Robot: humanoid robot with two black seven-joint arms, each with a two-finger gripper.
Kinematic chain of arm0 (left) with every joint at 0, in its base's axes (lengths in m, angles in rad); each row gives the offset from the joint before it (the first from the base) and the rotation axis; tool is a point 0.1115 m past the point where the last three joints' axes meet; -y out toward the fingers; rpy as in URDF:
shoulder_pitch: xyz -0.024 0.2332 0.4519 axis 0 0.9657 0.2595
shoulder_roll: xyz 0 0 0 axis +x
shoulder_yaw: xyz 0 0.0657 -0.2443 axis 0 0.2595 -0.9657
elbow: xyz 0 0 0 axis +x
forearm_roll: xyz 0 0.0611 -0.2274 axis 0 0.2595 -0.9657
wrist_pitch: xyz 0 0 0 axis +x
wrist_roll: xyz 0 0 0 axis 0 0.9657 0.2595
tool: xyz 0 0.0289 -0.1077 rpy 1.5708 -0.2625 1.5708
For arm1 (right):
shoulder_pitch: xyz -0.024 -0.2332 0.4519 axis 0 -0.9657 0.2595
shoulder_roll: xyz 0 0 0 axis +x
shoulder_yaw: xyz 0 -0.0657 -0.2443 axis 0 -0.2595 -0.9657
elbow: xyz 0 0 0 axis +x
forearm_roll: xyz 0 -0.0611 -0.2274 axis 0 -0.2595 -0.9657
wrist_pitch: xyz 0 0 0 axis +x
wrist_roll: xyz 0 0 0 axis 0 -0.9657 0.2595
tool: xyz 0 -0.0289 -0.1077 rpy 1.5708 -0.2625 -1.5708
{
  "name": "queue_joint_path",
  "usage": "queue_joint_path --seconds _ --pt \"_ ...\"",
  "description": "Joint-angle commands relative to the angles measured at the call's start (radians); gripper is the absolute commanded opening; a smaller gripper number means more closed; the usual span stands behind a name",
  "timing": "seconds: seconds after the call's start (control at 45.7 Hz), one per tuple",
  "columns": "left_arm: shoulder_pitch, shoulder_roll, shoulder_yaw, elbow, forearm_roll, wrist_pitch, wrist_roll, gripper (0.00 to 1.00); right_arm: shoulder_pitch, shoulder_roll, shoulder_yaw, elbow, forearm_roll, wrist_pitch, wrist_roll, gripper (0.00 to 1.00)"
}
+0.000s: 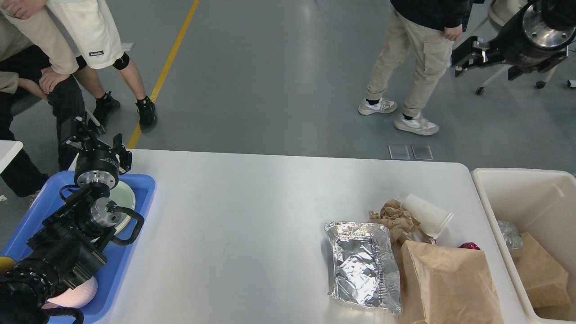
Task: Tidy desktop
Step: 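Lower the right gripper toward the white bin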
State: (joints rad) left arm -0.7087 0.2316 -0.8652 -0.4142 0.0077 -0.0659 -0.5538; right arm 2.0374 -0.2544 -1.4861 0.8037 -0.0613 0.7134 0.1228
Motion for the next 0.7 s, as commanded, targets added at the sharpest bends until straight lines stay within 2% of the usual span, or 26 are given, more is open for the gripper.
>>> queue_joint_path --seconds 0.0,0.088,0.263,0.46,0.679 --pt "0.000 0.000 0.000 0.000 0.000 0.000 0.000 0.96 -0.098 -0.002 0.027 0.012 0.003 -0.011 0.003 1.00" --pt "0.000 0.000 0.000 0.000 0.000 0.000 0.000 0.96 -0.181 -0.011 0.076 0.006 0.005 -0.018 0.001 1.00" --pt "0.000 0.000 0.000 0.000 0.000 0.000 0.000 0.96 -0.344 -0.054 0.136 0.005 0.008 -0.106 0.005 1.00" --pt "0.000 0.000 0.000 0.000 0.000 0.000 0.000 0.96 -0.462 -0.115 0.148 0.002 0.005 -0.170 0.008 1.00" --pt "0.000 0.000 0.000 0.000 0.000 0.000 0.000 0.96 -0.612 -0.189 0.268 -0.020 0.005 -0.227 0.008 1.00"
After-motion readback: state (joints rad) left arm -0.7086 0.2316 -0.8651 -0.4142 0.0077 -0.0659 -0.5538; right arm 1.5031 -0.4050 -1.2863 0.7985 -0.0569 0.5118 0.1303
